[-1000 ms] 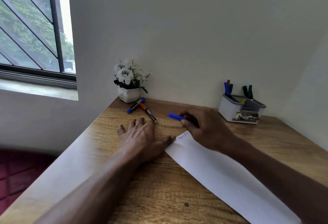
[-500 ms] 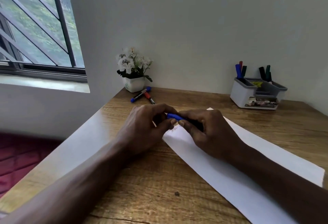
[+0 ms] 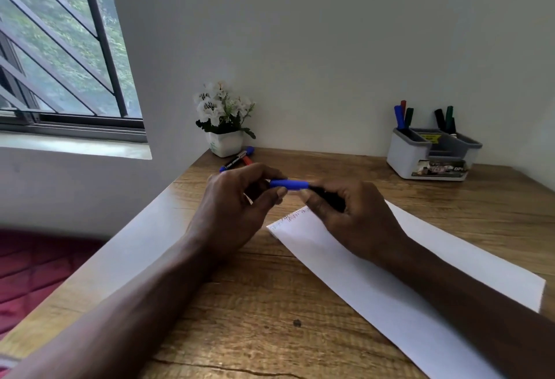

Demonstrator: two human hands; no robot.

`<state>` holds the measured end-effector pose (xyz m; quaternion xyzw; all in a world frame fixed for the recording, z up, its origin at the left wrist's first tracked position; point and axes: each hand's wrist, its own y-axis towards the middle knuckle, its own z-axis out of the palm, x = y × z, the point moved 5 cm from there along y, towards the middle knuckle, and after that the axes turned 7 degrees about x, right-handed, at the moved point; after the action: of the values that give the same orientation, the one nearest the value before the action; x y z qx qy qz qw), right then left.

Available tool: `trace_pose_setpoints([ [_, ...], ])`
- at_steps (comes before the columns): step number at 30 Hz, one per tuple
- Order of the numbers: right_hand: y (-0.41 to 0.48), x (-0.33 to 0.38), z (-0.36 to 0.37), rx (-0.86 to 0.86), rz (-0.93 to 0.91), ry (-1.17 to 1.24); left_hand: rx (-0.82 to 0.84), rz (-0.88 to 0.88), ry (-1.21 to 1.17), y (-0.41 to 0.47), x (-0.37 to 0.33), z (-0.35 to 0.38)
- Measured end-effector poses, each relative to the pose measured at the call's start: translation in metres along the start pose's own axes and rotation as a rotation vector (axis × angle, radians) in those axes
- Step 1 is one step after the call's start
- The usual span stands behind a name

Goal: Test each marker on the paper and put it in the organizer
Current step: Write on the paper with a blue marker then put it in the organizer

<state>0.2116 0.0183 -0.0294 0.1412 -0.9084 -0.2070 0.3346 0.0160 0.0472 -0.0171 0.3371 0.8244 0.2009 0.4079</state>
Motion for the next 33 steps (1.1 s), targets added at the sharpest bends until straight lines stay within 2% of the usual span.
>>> trace_pose_setpoints([
  [4,0.003,-0.008,-0.009,-0.053,0.065,0.190,-0.063,-0.151,0.110,0.002,0.017,-0.005],
  [8,0.001,-0.006,-0.016,-0.118,0.070,0.322,0.107,-0.304,0.247,0.003,0.023,-0.001],
  [11,-0.001,-0.002,-0.020,-0.155,0.081,0.299,0.198,-0.350,0.312,0.004,0.026,0.004],
  [19,0.002,-0.007,-0.020,-0.123,0.131,0.249,0.270,-0.432,0.434,0.006,0.033,0.007],
  [21,0.002,-0.012,-0.019,-0.103,0.206,0.434,0.272,-0.447,0.435,0.005,0.033,0.007],
  [23,0.003,-0.018,-0.017,-0.074,0.304,0.734,0.288,-0.480,0.437,0.005,0.033,0.007],
  [25,0.003,-0.019,-0.016,-0.049,0.339,1.013,0.321,-0.523,0.431,0.003,0.034,0.007],
  [27,0.003,-0.020,-0.018,-0.070,0.351,1.162,0.350,-0.540,0.433,0.001,0.035,0.008],
  [33,0.002,-0.041,-0.039,-0.249,0.390,0.994,0.445,-0.569,0.429,0.000,0.041,0.013],
])
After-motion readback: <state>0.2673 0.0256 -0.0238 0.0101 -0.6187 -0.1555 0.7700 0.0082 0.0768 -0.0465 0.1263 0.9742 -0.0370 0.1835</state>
